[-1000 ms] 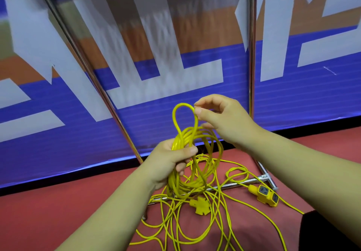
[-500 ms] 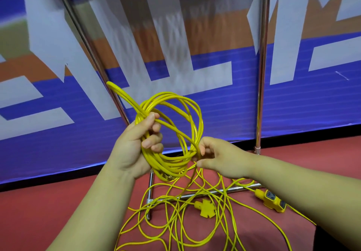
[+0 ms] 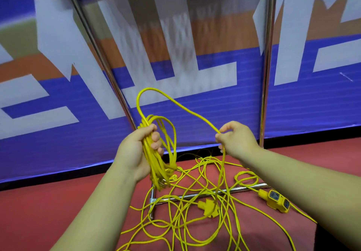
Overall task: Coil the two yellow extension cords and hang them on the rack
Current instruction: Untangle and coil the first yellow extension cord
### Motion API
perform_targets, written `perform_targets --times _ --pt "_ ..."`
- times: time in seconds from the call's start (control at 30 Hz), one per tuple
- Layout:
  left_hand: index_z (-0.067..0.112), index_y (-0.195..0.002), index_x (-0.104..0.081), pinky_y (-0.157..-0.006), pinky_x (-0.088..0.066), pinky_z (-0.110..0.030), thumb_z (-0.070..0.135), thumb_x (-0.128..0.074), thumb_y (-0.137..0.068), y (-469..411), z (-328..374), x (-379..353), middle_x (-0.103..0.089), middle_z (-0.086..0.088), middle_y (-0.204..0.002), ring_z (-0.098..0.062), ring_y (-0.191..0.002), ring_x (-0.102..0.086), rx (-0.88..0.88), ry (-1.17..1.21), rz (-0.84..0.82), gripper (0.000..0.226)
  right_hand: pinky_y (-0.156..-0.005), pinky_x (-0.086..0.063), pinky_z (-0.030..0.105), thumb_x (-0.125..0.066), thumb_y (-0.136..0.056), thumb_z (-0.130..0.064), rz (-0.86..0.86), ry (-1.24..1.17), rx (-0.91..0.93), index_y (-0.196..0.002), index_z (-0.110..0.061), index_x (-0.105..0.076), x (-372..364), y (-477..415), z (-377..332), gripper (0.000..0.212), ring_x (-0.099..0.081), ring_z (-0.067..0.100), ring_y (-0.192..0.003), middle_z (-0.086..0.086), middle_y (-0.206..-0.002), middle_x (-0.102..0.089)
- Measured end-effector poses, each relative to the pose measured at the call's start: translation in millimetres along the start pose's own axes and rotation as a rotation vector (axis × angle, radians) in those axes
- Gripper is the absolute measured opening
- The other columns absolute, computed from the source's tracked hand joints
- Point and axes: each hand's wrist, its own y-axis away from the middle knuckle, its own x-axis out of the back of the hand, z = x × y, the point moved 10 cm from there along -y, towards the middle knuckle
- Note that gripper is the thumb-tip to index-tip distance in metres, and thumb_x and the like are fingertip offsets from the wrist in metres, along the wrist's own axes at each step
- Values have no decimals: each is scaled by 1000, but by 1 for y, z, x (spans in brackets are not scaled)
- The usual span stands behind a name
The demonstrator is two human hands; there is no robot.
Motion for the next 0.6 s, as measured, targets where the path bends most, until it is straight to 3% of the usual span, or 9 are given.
perform_targets --times 0.13,0.27,0.37,0.5,0.6 --pt "19 -80 -54 -43 -40 -20 29 -58 -85 3 9 -5 -40 5 -58 -7 -42 -38 -43 57 -43 12 -55 -51 27 -66 -83 -19 -129 435 146 -76 -20 -69 -21 6 -11 8 -67 20 -61 -2 -69 -73" --pt "19 -81 -55 -46 -41 -20 34 -56 -87 6 13 -11 -42 6 -58 -6 -44 -40 -74 67 -76 16 -71 -56 36 -59 -89 -20 -259 771 303 -80 -8 -72 -40 19 -23 19 -67 29 -82 8 -87 -73" --pt "20 -80 -55 -49 -44 -21 35 -55 -90 6 16 -12 -44 8 -60 -7 -47 -44 -87 112 -87 17 -78 -55 34 -54 -95 -23 -418 955 342 -84 -9 -70 -51 30 -21 24 -66 27 -88 9 -96 -72" --pt "20 -77 -55 -56 -53 -23 32 -53 -93 4 17 -6 -51 6 -63 -10 -55 -55 -108 117 -29 20 -71 -54 32 -58 -94 -23 -472 859 308 -87 -6 -71 -47 35 -20 22 -68 27 -82 10 -90 -73" --pt "19 -78 -55 -50 -48 -21 31 -54 -91 2 15 -7 -44 7 -60 -7 -48 -47 -95 136 -35 18 -55 -55 31 -60 -92 -17 -415 471 137 -88 -10 -71 -31 30 -17 13 -65 20 -54 5 -70 -66"
